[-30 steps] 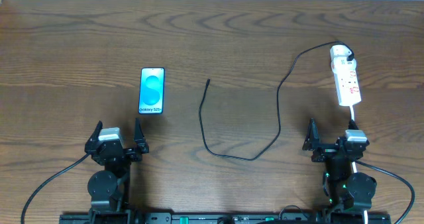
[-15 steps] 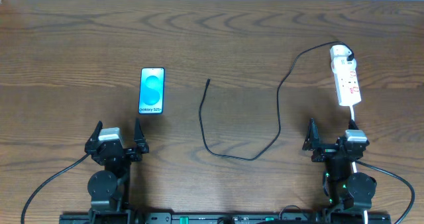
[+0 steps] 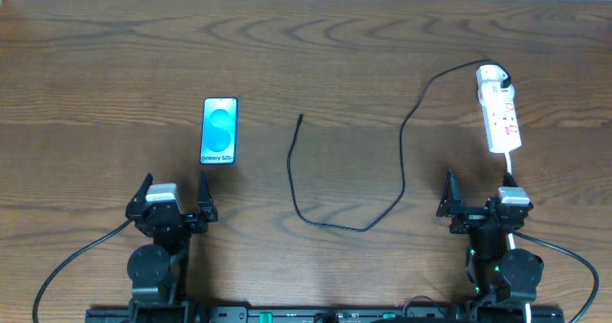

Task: Plug charger to phone and switch on socket
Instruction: 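Move the left gripper forward over the Galaxy phone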

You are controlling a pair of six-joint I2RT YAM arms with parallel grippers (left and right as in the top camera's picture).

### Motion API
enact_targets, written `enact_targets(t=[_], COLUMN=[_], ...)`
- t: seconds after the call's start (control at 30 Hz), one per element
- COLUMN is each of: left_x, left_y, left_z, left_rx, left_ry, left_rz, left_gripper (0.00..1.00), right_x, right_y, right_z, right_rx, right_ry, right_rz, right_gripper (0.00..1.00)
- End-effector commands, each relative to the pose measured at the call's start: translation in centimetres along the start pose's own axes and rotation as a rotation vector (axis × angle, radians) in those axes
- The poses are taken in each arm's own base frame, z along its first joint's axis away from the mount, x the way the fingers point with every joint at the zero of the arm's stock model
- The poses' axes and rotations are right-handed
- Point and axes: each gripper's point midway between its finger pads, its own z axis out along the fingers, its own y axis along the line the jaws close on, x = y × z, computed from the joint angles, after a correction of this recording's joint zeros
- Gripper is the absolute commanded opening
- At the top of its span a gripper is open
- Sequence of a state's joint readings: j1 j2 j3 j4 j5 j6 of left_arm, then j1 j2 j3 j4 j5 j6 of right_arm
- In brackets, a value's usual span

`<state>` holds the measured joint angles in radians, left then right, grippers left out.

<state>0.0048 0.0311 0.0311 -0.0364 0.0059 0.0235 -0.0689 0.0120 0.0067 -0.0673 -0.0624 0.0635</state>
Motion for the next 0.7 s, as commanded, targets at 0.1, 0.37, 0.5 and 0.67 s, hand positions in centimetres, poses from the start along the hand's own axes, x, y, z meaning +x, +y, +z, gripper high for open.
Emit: enact_targets(t=[0.1,0.37,0.5,0.67], left_x=[-2.5,-4.9,-5.9,-7.0], left_y=[-0.2,-0.4,-0.9,-1.1], left_z=[0.2,1.8,2.8,4.0], left_rx=[0.008,0.005,0.026,0.029], left_ry=[0.028,0.112,0.144,0.17], left_rz=[0.007,0.01,0.01,0.011], left_gripper=[0.92,0.93,0.92,0.92], right_x=[0.0,0.0,0.0,0.0], right_y=[0.0,0.0,0.0,0.0], right_z=[0.0,0.0,0.0,0.0], right_rx=[0.003,0.003,0.003,0.003], right_ry=[-0.001,-0.001,-0.001,-0.001], right_rz=[-0.002,-0.002,-0.001,-0.002], right_gripper=[0.99,0.99,0.99,0.99])
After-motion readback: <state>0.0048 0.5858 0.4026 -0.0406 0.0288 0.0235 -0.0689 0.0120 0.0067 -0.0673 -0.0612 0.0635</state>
